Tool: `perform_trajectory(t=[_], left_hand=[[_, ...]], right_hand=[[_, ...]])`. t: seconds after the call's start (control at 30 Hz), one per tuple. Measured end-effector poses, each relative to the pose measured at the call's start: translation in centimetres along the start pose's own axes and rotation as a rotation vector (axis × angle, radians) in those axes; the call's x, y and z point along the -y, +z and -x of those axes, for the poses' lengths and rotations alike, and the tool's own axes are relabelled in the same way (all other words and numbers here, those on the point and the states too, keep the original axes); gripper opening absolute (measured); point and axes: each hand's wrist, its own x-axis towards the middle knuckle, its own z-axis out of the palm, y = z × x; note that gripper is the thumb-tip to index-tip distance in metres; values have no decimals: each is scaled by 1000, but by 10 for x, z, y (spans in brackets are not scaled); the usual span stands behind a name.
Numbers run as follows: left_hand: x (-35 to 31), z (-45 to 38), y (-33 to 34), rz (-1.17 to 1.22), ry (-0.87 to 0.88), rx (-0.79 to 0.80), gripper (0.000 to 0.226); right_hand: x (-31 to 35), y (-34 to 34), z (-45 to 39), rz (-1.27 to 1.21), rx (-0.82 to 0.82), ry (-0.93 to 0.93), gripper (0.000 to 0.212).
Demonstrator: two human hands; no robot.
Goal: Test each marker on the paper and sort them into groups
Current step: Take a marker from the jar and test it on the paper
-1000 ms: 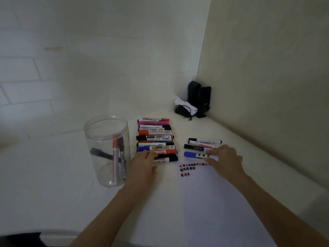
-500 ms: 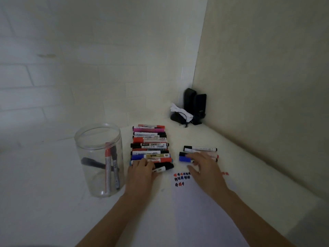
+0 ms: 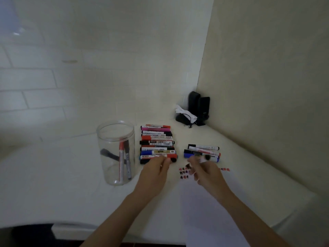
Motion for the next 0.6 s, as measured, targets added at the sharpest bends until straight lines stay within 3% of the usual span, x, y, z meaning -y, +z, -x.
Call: perform_trajectory(t=[0.07,0.13,0.3,0.47,0.6], left_hand=[[1,4,-3,-31,45,11,19],[-1,10,-3,-34,107,65,21],[-12,19,-1,3,206,243,18],[-6,18,-6,-131,218,266,17],[0,16,-6,-274,247,318,25]], right_hand=[[5,-5,7,-321,117,241,43],[9,-7,13,-467,183,304,37],[15,-2,24,-492,193,257,30],[18,-12,33,-419,215,261,15],[16,-16,34,-350,201,259,21]])
